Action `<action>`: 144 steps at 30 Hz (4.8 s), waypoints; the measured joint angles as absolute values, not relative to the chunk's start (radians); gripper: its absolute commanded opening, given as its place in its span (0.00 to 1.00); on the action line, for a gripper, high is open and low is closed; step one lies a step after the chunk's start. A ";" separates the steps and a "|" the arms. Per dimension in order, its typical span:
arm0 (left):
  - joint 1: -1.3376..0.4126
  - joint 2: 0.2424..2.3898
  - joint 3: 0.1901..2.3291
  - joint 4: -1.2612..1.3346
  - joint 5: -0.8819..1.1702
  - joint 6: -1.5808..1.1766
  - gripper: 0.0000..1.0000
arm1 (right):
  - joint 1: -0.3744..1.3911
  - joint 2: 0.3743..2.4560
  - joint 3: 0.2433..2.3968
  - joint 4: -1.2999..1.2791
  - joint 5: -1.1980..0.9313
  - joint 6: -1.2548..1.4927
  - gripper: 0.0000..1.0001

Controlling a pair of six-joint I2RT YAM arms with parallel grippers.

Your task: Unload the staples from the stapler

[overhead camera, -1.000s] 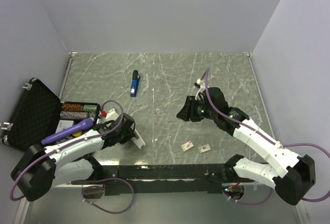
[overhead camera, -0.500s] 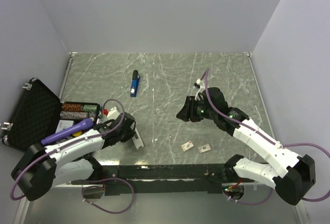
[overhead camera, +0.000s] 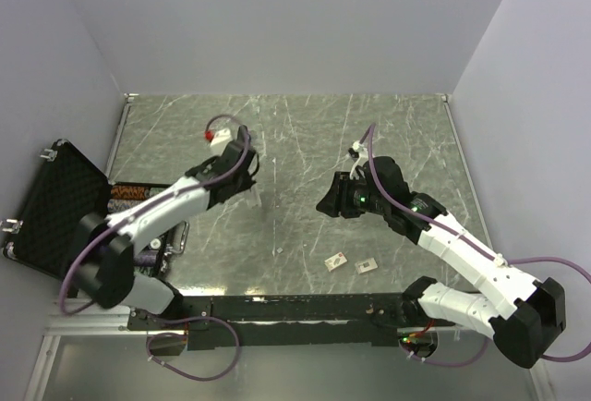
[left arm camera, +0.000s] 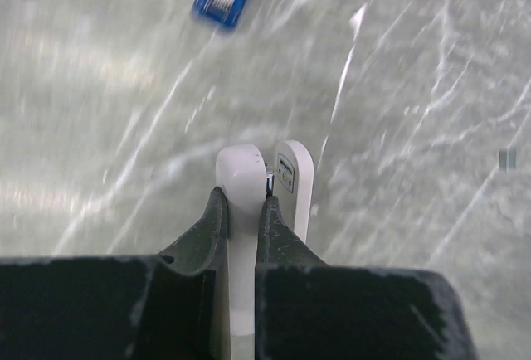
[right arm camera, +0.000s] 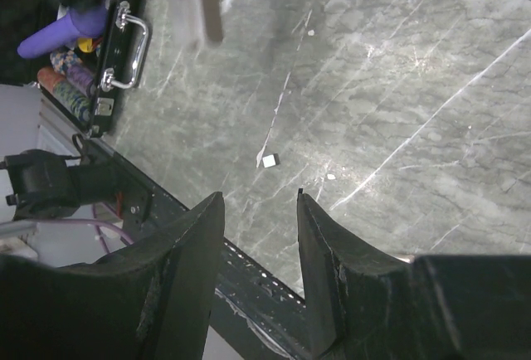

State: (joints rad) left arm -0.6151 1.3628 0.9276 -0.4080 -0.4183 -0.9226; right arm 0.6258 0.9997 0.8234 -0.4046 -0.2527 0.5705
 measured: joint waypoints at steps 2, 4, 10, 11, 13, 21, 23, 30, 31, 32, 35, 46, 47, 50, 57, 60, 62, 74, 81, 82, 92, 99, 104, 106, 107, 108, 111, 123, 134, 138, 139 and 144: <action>-0.609 1.461 1.031 -0.407 -0.437 -0.851 0.01 | 0.626 1.000 0.823 -0.404 -0.254 0.570 0.48; -0.607 1.566 1.149 -0.413 -0.454 -0.770 0.01 | 0.626 1.001 0.823 -0.405 -0.255 0.569 0.48; -0.607 1.885 1.576 -0.472 -0.556 -0.544 0.01 | 0.626 1.001 0.823 -0.404 -0.255 0.567 0.48; -0.607 1.927 1.627 -0.473 -0.577 -0.514 0.01 | 0.626 1.001 0.823 -0.405 -0.256 0.567 0.48; -0.606 2.001 1.705 -0.476 -0.619 -0.451 0.01 | 0.626 0.999 0.823 -0.404 -0.256 0.567 0.48; -0.604 2.175 1.757 -0.468 -0.778 -0.210 0.01 | 0.626 0.986 0.797 -0.404 -0.262 0.567 0.48; -0.604 2.206 1.762 -0.450 -0.804 -0.162 0.01 | 0.626 0.986 0.796 -0.405 -0.263 0.567 0.48; -0.604 2.243 1.771 -0.398 -0.855 -0.066 0.01 | 0.626 0.986 0.796 -0.404 -0.264 0.567 0.48; -0.604 2.244 1.773 -0.396 -0.860 -0.061 0.01 | 0.626 0.986 0.796 -0.404 -0.265 0.567 0.48; -0.604 2.246 1.777 -0.391 -0.866 -0.055 0.01 | 0.626 0.986 0.796 -0.403 -0.267 0.567 0.48; -0.607 2.259 1.790 -0.371 -0.885 -0.041 0.01 | 0.626 0.986 0.794 -0.398 -0.274 0.567 0.48; -0.646 2.302 1.787 -0.355 -0.907 -0.036 0.01 | 0.626 0.985 0.780 -0.390 -0.275 0.567 0.48; -0.649 2.302 1.787 -0.355 -0.907 -0.036 0.01 | 0.626 0.985 0.780 -0.390 -0.275 0.568 0.48; -0.657 2.303 1.786 -0.351 -0.915 -0.036 0.02 | 0.626 0.984 0.780 -0.390 -0.275 0.568 0.49; -0.672 2.327 1.786 -0.333 -0.943 -0.025 0.20 | 0.626 0.970 0.780 -0.392 -0.273 0.567 0.52; -0.674 2.332 1.786 -0.328 -0.956 -0.019 0.29 | 0.626 0.961 0.780 -0.397 -0.271 0.567 0.52; -0.675 2.337 1.786 -0.326 -0.961 -0.019 0.33 | 0.626 0.960 0.780 -0.398 -0.271 0.567 0.52; -0.697 2.346 1.786 -0.319 -0.974 -0.022 0.41 | 0.626 0.960 0.780 -0.398 -0.271 0.568 0.53; -0.707 2.335 1.786 -0.339 -0.934 -0.068 0.43 | 0.626 0.955 0.780 -0.414 -0.251 0.566 0.54; -0.707 2.328 1.786 -0.347 -0.918 -0.079 0.44 | 0.626 0.951 0.780 -0.421 -0.247 0.564 0.54; -0.707 2.178 1.721 -0.411 -0.674 -0.226 0.45 | 0.626 0.878 0.787 -0.515 -0.136 0.529 0.55; -0.712 1.924 1.567 -0.403 -0.477 -0.308 0.45 | 0.624 0.880 0.806 -0.571 -0.082 0.505 0.56; -0.725 1.726 1.425 -0.381 -0.331 -0.364 0.46 | 0.612 0.954 0.875 -0.604 -0.041 0.472 0.64; -0.731 1.639 1.345 -0.369 -0.273 -0.382 0.50 | 0.602 1.002 0.907 -0.607 -0.031 0.457 0.67; -0.733 1.589 1.296 -0.355 -0.245 -0.389 0.51 | 0.595 1.028 0.923 -0.608 -0.023 0.448 0.68; -0.735 1.542 1.254 -0.355 -0.224 -0.392 0.52 | 0.584 1.056 0.939 -0.607 -0.017 0.439 0.68; -0.738 1.396 1.148 -0.353 -0.176 -0.401 0.56 | 0.543 1.145 0.979 -0.603 -0.002 0.419 0.70; -0.738 1.119 0.981 -0.366 -0.082 -0.371 0.58 | 0.498 1.170 0.913 -0.658 0.028 0.448 0.71; -0.738 1.080 0.918 -0.364 -0.037 -0.361 0.58 | 0.656 0.879 0.733 -0.931 -0.002 0.664 0.65; -0.738 1.080 0.917 -0.363 -0.030 -0.361 0.59 | 0.743 0.891 0.717 -0.986 -0.017 0.719 0.63; -0.737 1.080 0.916 -0.363 -0.030 -0.361 0.59 | 0.760 0.903 0.708 -0.998 -0.019 0.731 0.62; -0.737 1.080 0.908 -0.363 -0.030 -0.361 0.59 | 0.797 0.952 0.650 -1.034 -0.018 0.782 0.56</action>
State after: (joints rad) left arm -0.7372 1.0798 0.9077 -0.3634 -0.0299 -0.3611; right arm 0.7967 0.9516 0.6498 -1.0340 -0.0177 0.7818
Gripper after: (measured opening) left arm 0.591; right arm 0.587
